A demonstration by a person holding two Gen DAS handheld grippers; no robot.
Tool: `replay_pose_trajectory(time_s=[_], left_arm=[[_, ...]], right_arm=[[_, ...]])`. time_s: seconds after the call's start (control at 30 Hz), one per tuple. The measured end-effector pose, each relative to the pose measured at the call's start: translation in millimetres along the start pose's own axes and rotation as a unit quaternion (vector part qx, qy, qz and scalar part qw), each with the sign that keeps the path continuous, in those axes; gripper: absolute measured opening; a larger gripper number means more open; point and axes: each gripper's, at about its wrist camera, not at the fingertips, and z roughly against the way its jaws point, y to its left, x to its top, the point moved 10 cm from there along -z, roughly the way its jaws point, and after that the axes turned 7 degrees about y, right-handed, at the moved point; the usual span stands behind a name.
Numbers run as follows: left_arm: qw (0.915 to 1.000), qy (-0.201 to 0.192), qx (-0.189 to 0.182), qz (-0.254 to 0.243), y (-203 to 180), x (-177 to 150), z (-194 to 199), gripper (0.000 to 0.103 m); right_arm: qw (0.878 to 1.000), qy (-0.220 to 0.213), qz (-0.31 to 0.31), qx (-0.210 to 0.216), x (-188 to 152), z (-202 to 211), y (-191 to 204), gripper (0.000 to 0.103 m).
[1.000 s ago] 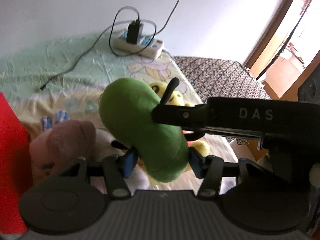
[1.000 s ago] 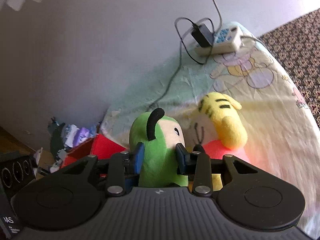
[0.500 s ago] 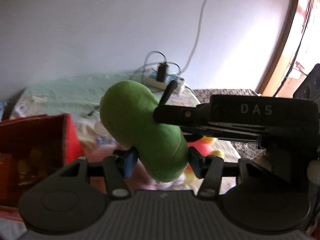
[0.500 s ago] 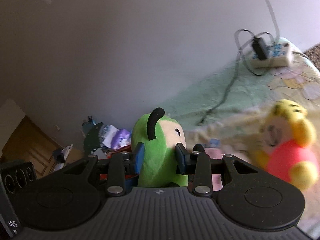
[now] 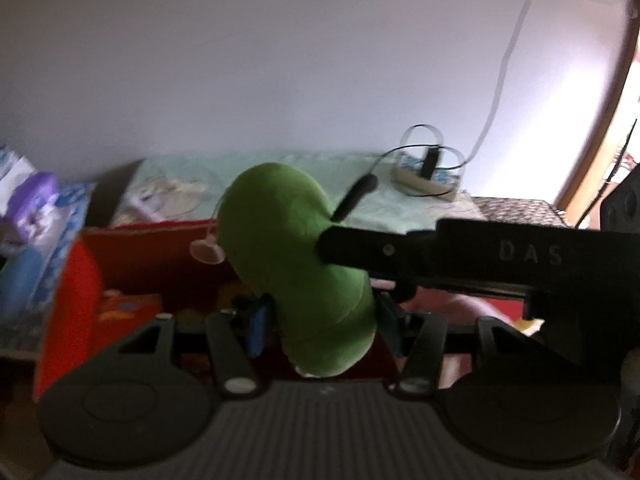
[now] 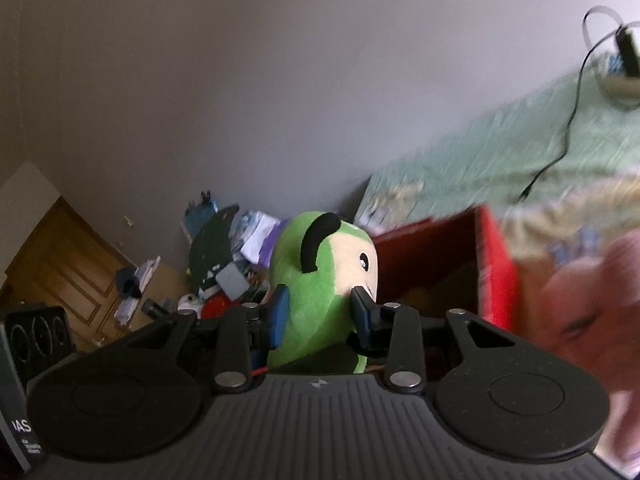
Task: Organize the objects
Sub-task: 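Carry the green plush into the red box and open the right gripper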
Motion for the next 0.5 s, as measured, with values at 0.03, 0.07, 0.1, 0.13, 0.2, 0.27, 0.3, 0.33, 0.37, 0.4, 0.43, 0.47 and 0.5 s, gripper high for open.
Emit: replay_pose_trajectory(time_s=[0.03,0.07,0.1,0.13,0.2,0.27,0.3,0.33,0.37,0.4,0.43,0.47,0.5], left_arm=[[1.0,0.004,0.004,0.003,13,-3,-1,0.057],[0.9999,0.008,0.008,0.004,24,-6,-3,0.057],[0.9998,0.013,0.014,0.004,36,-8,-4,0.057],[0.9996,0.017,0.02,0.004,45,-10,-4,0.057],[0.9991,0.027,0.03,0.006,61,-13,-7,0.057],[0.9986,0.037,0.039,0.008,80,-18,-10,0.057],[0.9982,0.04,0.043,0.008,87,-20,-11,0.057],[0.9978,0.044,0.048,0.008,93,-22,-12,0.057],[0.9975,0.047,0.052,0.009,99,-24,-13,0.057],[0.9971,0.05,0.057,0.01,105,-25,-14,0.057],[0.9965,0.053,0.063,0.012,112,-27,-15,0.057],[0.9959,0.058,0.068,0.014,117,-29,-17,0.057],[0.9952,0.064,0.073,0.018,122,-31,-19,0.057]], right_arm=[[1.0,0.005,-0.002,0.002,-3,-12,3,0.037],[1.0,0.009,-0.003,0.003,-7,-22,6,0.037],[1.0,0.014,-0.008,0.003,-11,-33,8,0.037],[1.0,0.02,-0.014,0.005,-15,-43,9,0.037],[0.999,0.033,-0.026,0.006,-20,-64,9,0.037],[0.998,0.043,-0.036,0.011,-25,-72,13,0.037],[0.998,0.049,-0.042,0.013,-28,-77,15,0.037],[0.997,0.054,-0.047,0.015,-32,-77,22,0.037],[0.997,0.058,-0.052,0.018,-33,-81,23,0.037],[0.996,0.063,-0.056,0.019,-36,-86,25,0.037],[0.996,0.068,-0.06,0.018,-38,-92,26,0.037],[0.995,0.075,-0.063,0.016,-41,-98,25,0.037],[0.994,0.081,-0.068,0.014,-44,-104,24,0.037]])
